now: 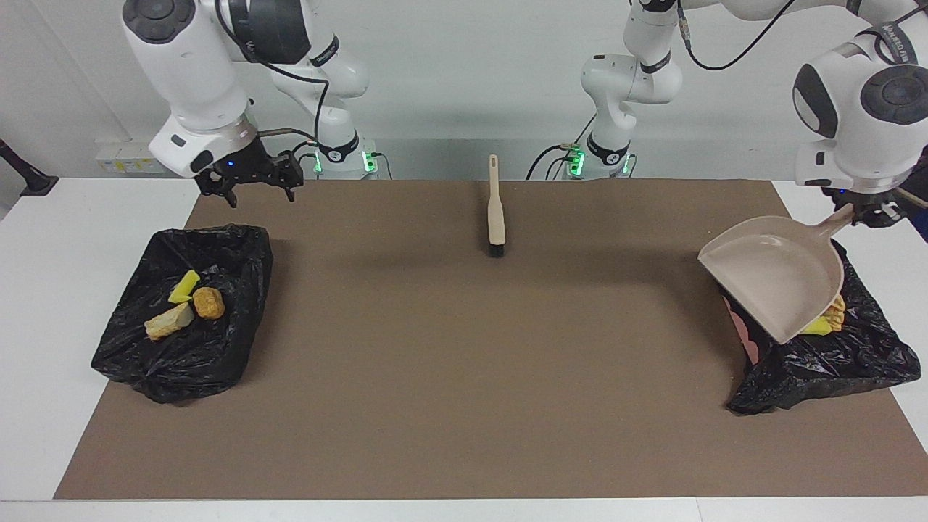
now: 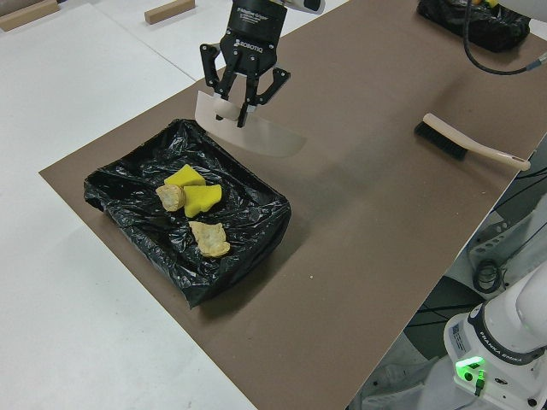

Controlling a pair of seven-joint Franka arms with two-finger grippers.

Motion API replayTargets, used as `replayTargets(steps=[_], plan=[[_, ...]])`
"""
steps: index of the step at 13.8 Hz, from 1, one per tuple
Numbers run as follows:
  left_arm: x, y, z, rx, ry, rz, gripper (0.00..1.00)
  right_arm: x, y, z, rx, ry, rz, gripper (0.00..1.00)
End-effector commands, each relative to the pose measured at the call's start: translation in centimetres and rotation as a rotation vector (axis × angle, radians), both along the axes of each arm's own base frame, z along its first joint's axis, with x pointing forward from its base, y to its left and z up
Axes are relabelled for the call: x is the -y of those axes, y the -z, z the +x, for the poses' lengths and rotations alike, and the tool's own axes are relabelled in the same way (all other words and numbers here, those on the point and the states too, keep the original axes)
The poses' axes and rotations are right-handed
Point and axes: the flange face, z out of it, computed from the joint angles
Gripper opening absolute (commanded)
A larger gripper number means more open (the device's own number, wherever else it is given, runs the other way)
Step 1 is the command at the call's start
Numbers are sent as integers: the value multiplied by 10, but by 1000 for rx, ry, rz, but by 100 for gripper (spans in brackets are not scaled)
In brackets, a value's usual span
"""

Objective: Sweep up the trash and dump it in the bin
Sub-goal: 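Bring the empty dustpan back while the right gripper withdraws to its bag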

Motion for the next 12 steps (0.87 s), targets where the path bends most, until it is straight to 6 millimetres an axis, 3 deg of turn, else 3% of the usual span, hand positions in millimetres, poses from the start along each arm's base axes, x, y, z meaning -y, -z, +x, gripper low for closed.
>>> replayTargets(steps=[1,2,8,10,12], plan=[[69,5,-34,70,-133,-79,0,21,-23,-14,45,35,-7,100],[94,11,-35,88,-203,-121,0,32,-24,-18,56,56,-4,100],[244,46,-45,217,-538,-278,0,37,-36,-39,99,191,16,100],[303,79,-47,240,-611,-287,0,37,-32,-41,95,195,21,100],[349,106,-44,295,-725,-332,0,37,-26,-49,101,207,55,100]])
